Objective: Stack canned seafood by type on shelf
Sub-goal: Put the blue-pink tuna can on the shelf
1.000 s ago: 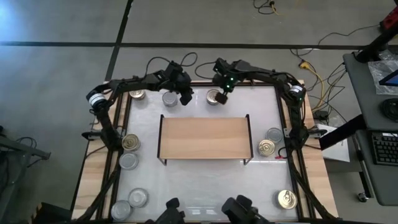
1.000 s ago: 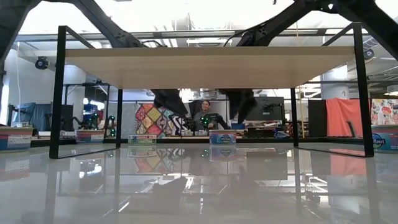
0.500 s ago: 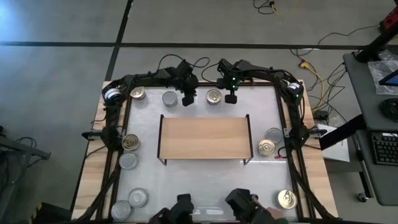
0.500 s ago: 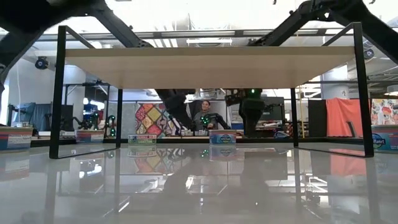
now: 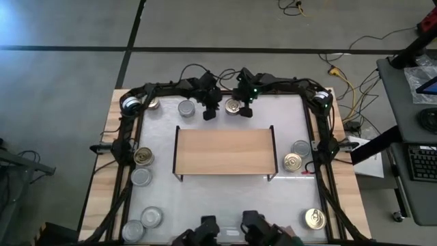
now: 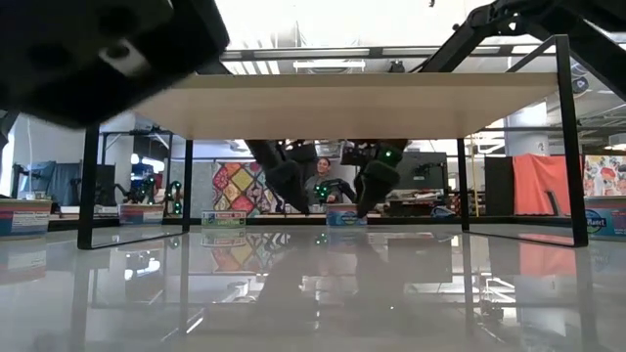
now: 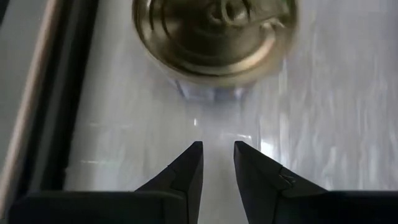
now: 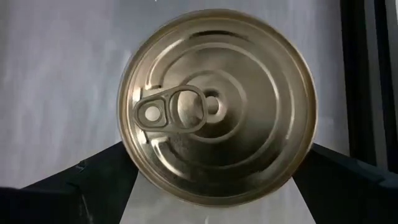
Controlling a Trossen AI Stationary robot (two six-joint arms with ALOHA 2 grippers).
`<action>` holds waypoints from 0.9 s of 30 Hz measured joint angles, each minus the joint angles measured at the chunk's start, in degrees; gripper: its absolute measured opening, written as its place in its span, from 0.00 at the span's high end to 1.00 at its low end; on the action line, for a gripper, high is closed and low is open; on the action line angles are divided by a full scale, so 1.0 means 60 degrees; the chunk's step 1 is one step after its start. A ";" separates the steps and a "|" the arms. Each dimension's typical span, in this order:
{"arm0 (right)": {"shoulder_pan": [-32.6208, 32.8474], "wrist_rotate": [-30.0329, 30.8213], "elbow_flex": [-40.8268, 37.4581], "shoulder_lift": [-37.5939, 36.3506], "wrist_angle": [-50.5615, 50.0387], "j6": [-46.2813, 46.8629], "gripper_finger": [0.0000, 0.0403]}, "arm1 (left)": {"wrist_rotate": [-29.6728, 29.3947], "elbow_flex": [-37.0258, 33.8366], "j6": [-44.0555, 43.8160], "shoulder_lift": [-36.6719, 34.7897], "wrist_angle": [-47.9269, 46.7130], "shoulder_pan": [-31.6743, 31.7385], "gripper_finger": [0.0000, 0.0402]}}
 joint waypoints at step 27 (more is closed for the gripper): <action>0.0684 0.0139 -0.0299 -0.0018 0.0763 0.1371 0.06 | -0.0183 0.0096 -0.1419 0.0356 0.1193 -0.0567 0.81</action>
